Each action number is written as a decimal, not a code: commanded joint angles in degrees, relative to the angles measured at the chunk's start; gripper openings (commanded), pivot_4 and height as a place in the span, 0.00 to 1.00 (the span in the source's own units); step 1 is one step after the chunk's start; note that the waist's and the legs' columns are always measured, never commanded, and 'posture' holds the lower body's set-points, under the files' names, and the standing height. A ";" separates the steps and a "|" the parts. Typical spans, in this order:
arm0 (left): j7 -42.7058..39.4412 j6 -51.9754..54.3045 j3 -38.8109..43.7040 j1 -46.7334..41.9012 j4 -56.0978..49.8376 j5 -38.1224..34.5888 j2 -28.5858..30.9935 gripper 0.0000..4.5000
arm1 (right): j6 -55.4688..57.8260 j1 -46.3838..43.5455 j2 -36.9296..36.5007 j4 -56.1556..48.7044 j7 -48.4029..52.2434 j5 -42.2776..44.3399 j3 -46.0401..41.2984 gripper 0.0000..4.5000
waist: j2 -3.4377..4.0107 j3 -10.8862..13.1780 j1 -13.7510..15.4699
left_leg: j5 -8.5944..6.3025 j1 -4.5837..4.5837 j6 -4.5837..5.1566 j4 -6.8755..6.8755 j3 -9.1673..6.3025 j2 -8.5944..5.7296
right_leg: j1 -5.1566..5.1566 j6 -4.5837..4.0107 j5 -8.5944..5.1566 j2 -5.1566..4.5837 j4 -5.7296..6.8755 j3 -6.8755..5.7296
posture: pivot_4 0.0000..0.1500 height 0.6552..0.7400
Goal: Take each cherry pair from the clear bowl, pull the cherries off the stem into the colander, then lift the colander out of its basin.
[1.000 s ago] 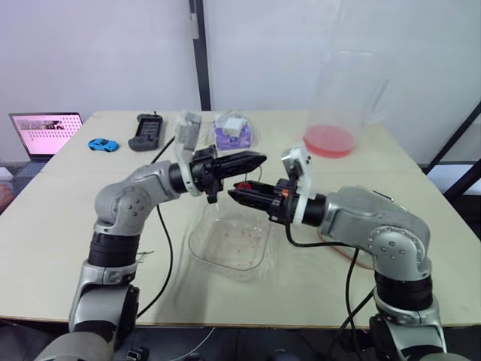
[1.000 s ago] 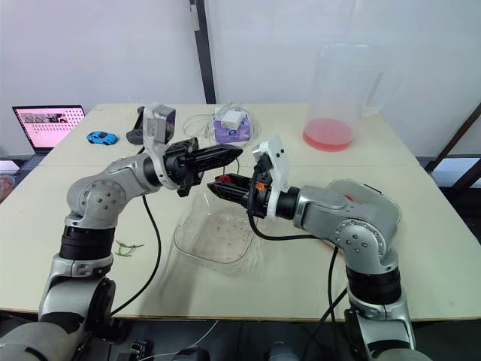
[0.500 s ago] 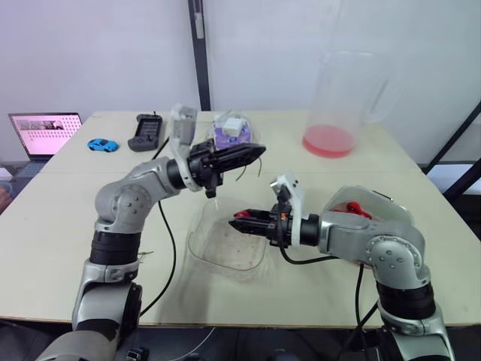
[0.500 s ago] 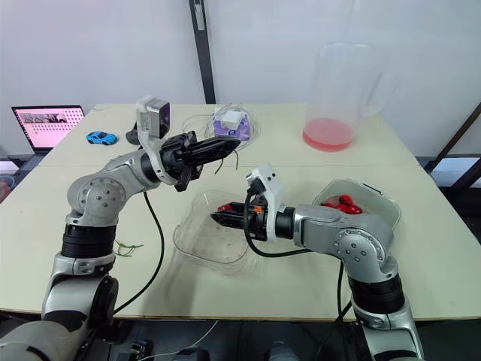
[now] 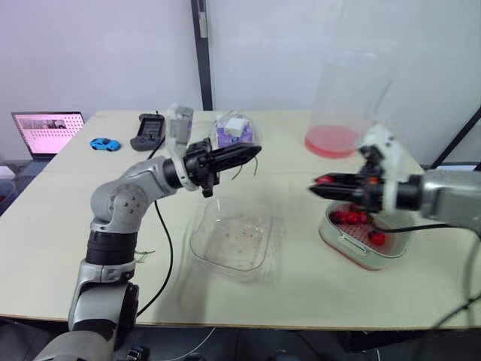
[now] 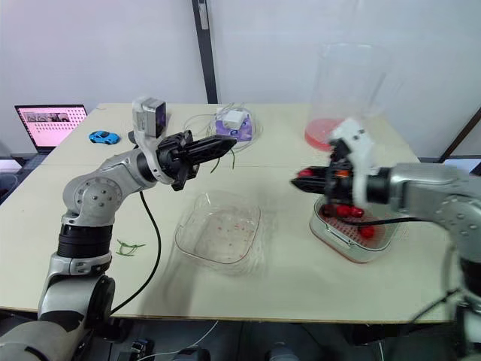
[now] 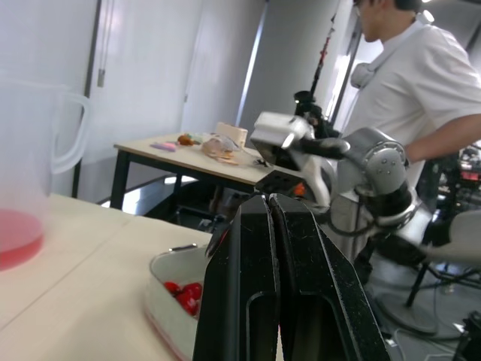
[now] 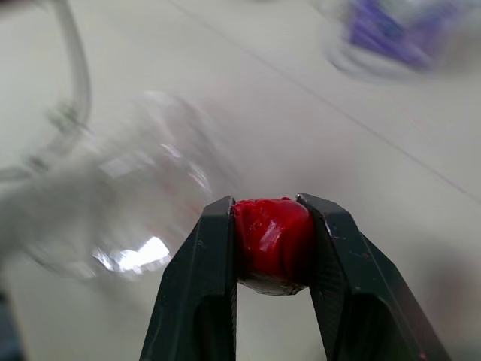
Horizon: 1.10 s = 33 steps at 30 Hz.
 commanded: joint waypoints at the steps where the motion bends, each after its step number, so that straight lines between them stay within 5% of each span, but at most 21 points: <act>1: -0.77 -0.99 0.65 0.43 -1.47 0.05 0.92 0.00 | -7.70 5.26 -5.41 3.37 7.50 -8.32 2.19 0.18 | 0.00 0.00 -0.24 | 0.00 0.01 0.00 0.01 0.01 0.00 | 0.00 0.00 0.00 0.00 0.00 0.01 | 1.00 0.92; 7: -1.21 -1.47 0.04 1.54 -1.93 1.33 1.63 0.00 | -13.18 9.36 -4.93 6.21 11.89 -14.20 4.67 0.18 | 0.08 0.03 -0.30 | 0.00 0.08 0.00 -0.01 0.06 0.03 | -0.01 0.00 0.00 0.04 0.05 0.08 | 1.00 0.92; 15: -1.31 -1.07 -0.12 2.97 -3.12 1.93 2.86 0.00 | -13.97 8.77 -4.84 7.82 14.44 -17.29 3.33 0.99 | 0.07 0.03 -0.02 | 0.01 0.05 -0.02 0.02 0.05 0.01 | 0.02 0.01 0.00 -0.01 0.02 0.07 | 1.00 0.92; 23: -1.74 -1.75 1.34 3.11 -1.69 3.14 6.37 0.00 | -11.36 3.46 -5.55 5.74 19.78 -11.24 -3.45 0.99 | 0.08 0.03 -0.27 | 0.01 0.06 -0.02 0.02 0.05 0.01 | 0.02 0.01 0.00 0.01 0.03 0.07 | 1.00 0.92; 29: -5.94 -2.23 1.89 7.81 -0.01 6.75 16.44 0.00 | -3.91 -7.42 -0.10 -4.07 23.75 7.51 -4.27 0.99 | 0.11 0.04 -0.50 | 0.01 0.12 -0.01 -0.09 0.04 0.07 | 0.01 0.00 0.00 0.07 0.04 0.07 | 1.00 0.92; 33: -8.09 -2.40 4.45 12.27 2.43 7.84 22.96 0.00 | -3.81 -10.06 3.88 -8.04 23.24 11.41 -1.84 0.99 | 0.07 0.05 0.00 | 0.01 0.04 -0.02 0.00 0.01 0.05 | 0.02 0.00 0.00 0.00 0.02 0.01 | 1.00 0.92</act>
